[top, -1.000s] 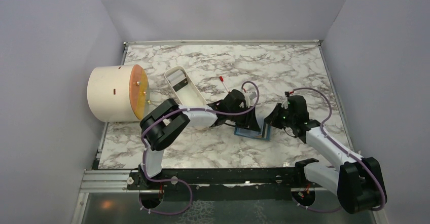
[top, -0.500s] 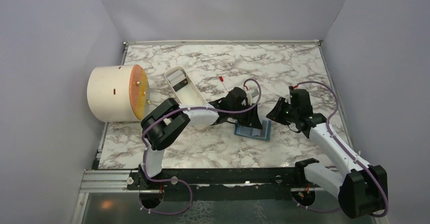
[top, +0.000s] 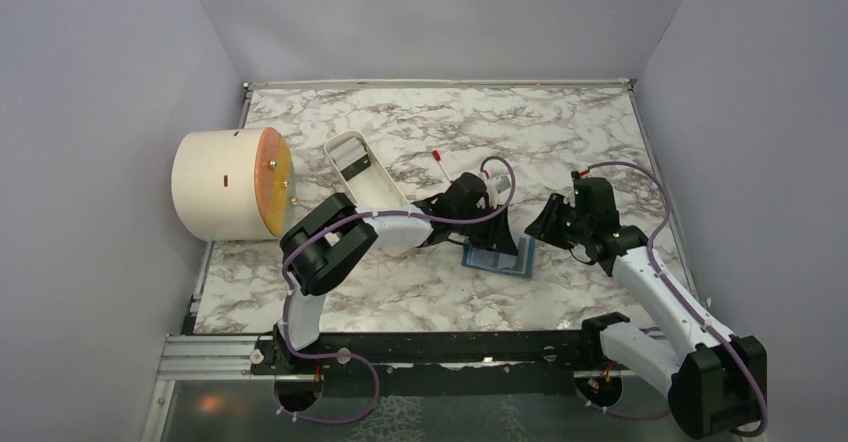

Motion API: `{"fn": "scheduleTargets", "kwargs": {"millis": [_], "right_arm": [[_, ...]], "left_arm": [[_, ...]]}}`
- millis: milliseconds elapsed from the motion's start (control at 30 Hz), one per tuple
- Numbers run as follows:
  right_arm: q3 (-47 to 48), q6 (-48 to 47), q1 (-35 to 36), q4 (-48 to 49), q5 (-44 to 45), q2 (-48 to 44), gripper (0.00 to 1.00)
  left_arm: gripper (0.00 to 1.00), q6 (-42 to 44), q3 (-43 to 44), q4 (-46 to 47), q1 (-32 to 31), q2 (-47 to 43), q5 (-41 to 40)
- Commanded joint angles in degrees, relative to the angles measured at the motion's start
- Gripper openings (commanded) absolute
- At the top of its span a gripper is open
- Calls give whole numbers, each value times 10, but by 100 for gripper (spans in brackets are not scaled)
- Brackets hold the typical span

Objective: Put the credit cards into the card holder
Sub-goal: Turn over the card slot in the card holder.

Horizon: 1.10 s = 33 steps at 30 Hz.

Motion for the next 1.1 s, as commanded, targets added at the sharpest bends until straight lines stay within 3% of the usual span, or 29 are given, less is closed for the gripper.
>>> {"fn": "scheduleTargets", "kwargs": {"millis": [0,233,400,733,933,1067], "right_arm": [[13,-1,2,-6,-18,-13,33],[19,8,2,-12,-37,-3,33],[-12,25,1,44,-87,-7,33],[-39,33,2,93,-97,71,32],[-45,17,2,107,-72,90,12],[-32,-11,2,73,-12,108,6]], "left_arm": [[34,-5,22,21,-4,8,6],[34,16,15,-1,-3,-16,-30],[33,26,14,-11,-3,-11,-30],[32,14,-24,16,-4,-26,-22],[30,30,-28,-11,-3,-39,-49],[27,52,-18,-41,-3,-39,-72]]}}
